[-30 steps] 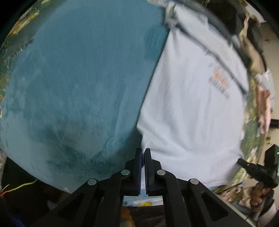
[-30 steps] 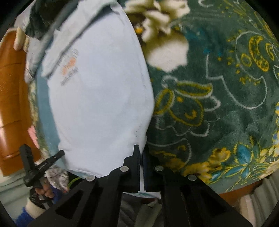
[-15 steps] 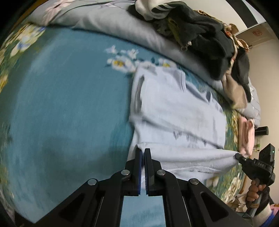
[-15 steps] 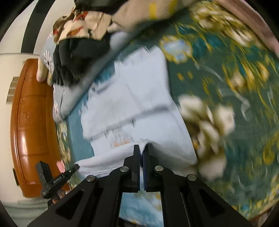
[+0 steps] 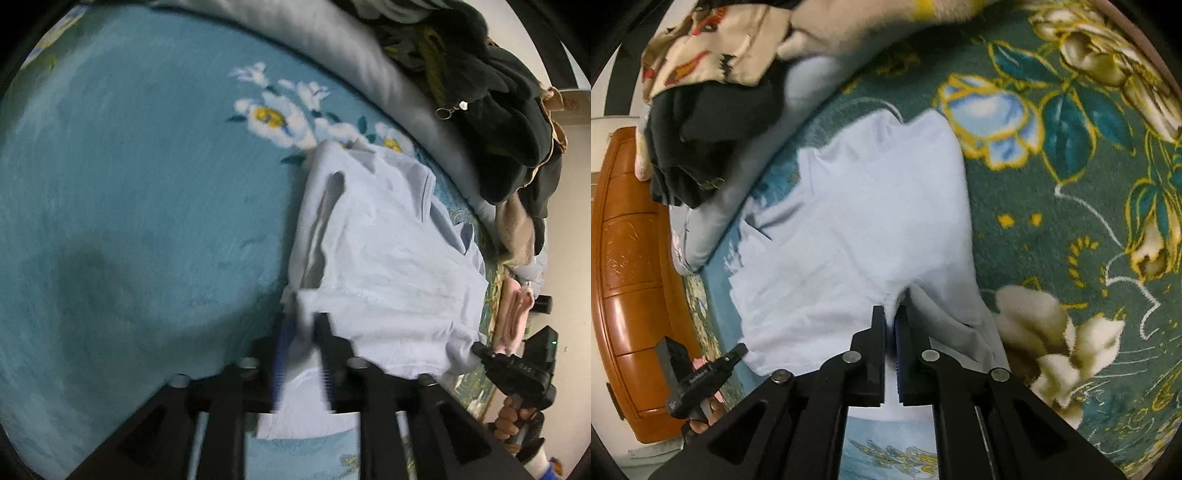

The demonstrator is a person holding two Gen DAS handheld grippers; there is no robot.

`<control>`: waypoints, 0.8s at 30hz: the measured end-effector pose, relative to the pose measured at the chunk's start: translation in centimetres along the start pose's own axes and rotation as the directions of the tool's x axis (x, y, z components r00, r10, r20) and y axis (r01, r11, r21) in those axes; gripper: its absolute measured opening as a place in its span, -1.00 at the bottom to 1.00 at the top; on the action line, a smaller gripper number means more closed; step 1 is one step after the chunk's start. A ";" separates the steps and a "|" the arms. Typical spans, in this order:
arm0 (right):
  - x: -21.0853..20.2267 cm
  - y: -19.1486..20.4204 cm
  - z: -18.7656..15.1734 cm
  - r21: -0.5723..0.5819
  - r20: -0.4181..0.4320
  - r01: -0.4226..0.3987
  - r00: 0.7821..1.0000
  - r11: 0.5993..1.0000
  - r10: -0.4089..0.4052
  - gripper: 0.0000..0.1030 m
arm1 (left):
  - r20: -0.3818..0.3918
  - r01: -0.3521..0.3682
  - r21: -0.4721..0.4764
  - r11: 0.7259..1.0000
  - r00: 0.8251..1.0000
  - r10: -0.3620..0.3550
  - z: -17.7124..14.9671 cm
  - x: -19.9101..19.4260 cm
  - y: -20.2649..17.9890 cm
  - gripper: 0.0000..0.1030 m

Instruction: Fold clothes

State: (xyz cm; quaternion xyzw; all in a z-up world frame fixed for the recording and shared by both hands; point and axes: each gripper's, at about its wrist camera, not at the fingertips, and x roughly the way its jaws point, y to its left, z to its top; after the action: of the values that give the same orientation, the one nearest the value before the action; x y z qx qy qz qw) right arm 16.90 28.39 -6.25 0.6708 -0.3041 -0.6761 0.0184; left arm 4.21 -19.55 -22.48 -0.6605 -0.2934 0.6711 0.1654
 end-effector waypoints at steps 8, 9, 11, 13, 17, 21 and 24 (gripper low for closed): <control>0.5 -0.7 -0.3 -0.011 -0.033 0.013 0.999 1.000 -0.013 -0.33 | -0.026 0.046 -0.013 0.999 0.999 -0.046 -1.3 0.2 1.2 -0.10; 0.1 -0.5 -0.5 -0.023 -0.027 0.005 1.000 1.000 -0.006 -0.30 | -0.027 0.046 -0.010 0.999 0.999 -0.046 -1.4 0.3 1.2 -0.10; -0.7 -0.3 -1.1 -0.048 -0.014 -0.011 1.000 0.999 0.011 -0.15 | -0.030 0.045 -0.001 0.999 0.999 -0.045 -1.5 0.4 1.0 -0.10; -0.9 0.0 -1.5 -0.075 -0.020 -0.008 1.000 0.997 0.006 -0.12 | -0.037 0.040 0.017 0.999 0.999 -0.039 -1.7 0.7 0.6 -0.12; 0.3 0.4 -1.7 -0.149 -0.048 0.083 0.995 0.985 -0.091 -0.12 | -0.052 -0.009 0.085 0.996 0.999 0.014 -2.1 1.1 -0.6 -0.18; 1.2 0.3 -1.1 -0.163 -0.041 0.119 0.991 0.979 -0.127 -0.12 | -0.050 -0.055 0.136 0.989 0.997 0.063 -2.5 1.2 -1.2 -0.55; 1.8 0.4 -1.1 -0.181 -0.056 0.128 0.989 0.975 -0.140 -0.16 | -0.034 -0.073 0.148 0.986 0.996 0.079 -2.8 0.9 -1.5 -0.64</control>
State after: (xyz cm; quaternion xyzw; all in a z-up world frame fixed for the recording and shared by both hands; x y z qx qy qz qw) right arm 17.59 26.84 -7.55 0.7081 -0.1964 -0.6770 0.0427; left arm 6.64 -17.37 -22.17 -0.6704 -0.2147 0.6834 0.1936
